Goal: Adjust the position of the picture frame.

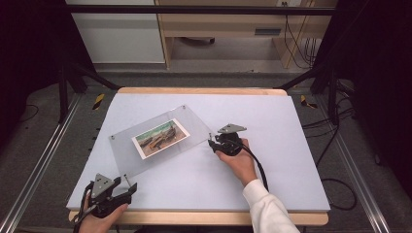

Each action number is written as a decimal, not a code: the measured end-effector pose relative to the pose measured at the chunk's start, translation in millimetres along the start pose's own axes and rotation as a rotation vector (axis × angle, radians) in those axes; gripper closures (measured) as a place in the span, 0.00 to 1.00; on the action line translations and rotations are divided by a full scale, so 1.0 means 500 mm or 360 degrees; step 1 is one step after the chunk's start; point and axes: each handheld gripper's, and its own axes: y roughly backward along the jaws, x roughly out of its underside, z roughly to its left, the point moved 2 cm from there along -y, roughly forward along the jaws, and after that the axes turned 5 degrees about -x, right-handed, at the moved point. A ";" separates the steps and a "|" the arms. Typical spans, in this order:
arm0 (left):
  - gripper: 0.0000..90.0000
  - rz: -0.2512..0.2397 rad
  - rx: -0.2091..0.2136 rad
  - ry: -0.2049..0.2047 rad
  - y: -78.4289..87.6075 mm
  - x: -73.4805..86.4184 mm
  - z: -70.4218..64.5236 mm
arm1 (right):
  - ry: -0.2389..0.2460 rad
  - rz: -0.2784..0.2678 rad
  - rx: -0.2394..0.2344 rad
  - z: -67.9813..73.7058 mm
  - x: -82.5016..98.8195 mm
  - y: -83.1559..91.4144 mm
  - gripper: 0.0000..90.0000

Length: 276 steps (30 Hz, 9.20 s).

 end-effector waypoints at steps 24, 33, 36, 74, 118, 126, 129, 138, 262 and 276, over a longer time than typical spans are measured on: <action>0.45 -0.0002 0.0024 0.0030 -0.002 0.001 -0.002 | -0.0045 -0.0060 -0.0056 -0.002 -0.003 -0.043 0.94; 0.58 -0.0041 -0.0020 0.0040 -0.011 -0.003 0.000 | -0.0058 -0.0051 -0.0061 -0.003 -0.004 -0.043 0.94; 0.64 -0.0058 -0.0029 0.0058 -0.015 -0.005 0.006 | -0.0049 -0.0048 -0.0065 -0.004 -0.004 -0.043 0.94; 0.91 -0.0075 0.0003 0.0044 -0.026 -0.004 0.004 | -0.0065 -0.0093 -0.0075 -0.003 -0.007 -0.048 0.92; 0.91 -0.0342 -0.0105 0.0118 0.013 -0.050 0.065 | 0.0065 -0.0217 -0.0080 0.040 -0.074 -0.013 0.95; 0.91 -0.0277 -0.0099 0.0138 0.008 -0.044 0.060 | 0.0068 -0.0183 -0.0082 0.039 -0.064 -0.015 0.95; 0.91 -0.0273 -0.0102 0.0144 0.008 -0.042 0.059 | 0.0057 -0.0179 -0.0086 0.039 -0.061 -0.016 0.95; 0.88 -0.0279 -0.0095 0.0209 0.008 -0.038 0.059 | 0.0039 -0.0167 -0.0096 0.038 -0.055 -0.018 0.95; 0.92 -0.0439 0.0223 -0.0075 -0.102 -0.169 -0.103 | -0.0124 -0.0358 0.0335 -0.022 0.101 0.286 0.92; 0.94 -0.0226 0.0258 -0.0043 -0.119 -0.112 -0.106 | -0.0282 -0.0214 0.0284 -0.010 0.157 0.262 0.94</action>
